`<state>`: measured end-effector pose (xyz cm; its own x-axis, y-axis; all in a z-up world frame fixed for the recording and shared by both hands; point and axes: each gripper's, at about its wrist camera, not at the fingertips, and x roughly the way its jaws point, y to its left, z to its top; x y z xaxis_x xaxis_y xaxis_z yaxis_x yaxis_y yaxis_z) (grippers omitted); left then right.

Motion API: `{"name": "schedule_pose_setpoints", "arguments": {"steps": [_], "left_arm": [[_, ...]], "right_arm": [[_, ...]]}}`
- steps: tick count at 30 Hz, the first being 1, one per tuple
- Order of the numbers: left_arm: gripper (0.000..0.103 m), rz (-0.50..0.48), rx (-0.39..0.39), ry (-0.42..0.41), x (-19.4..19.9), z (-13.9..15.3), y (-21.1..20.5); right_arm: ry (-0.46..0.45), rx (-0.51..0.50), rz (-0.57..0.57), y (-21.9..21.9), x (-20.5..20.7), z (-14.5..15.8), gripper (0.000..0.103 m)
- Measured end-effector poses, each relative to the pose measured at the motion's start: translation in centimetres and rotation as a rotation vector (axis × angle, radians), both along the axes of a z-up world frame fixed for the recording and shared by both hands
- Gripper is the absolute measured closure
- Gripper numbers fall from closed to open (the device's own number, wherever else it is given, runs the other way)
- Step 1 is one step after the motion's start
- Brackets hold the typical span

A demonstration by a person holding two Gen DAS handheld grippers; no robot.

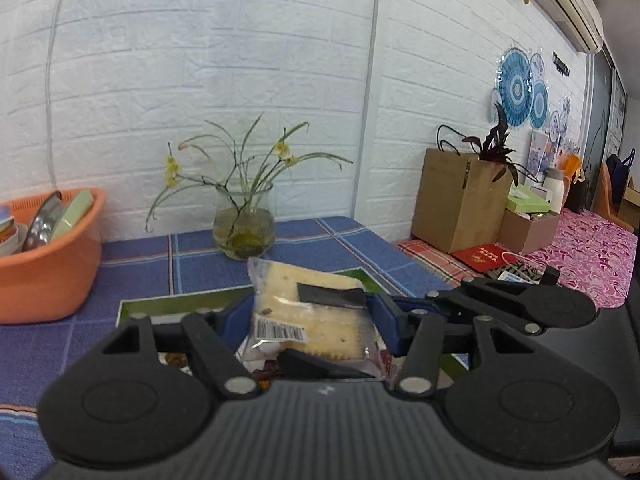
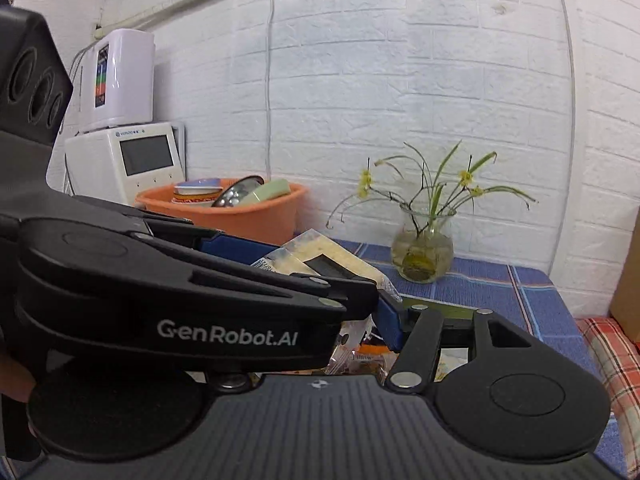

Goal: Organize snacks
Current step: 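Carry the cracker packet over the green box and release it with the left gripper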

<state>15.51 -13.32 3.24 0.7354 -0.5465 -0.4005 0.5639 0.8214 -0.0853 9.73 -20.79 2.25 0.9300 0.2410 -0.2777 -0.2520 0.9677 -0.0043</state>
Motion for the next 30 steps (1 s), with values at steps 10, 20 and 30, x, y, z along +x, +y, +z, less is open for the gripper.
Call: {"name": "schedule_pose_setpoints", "arguments": {"steps": [10,20,30], "left_arm": [[0.049,0.017,0.016,0.036,3.2,-2.6,0.4],[0.050,0.037,0.015,0.019,3.2,-3.5,0.6],[0.025,0.117,0.006,0.005,3.5,-3.8,0.8]], "right_arm": [[0.035,-0.033,-0.003,0.6,2.9,-2.4,0.006],[-0.005,-0.054,-0.010,0.9,3.1,-3.2,0.005],[-0.052,-0.084,-0.088,1.1,3.0,-3.3,0.000]]}}
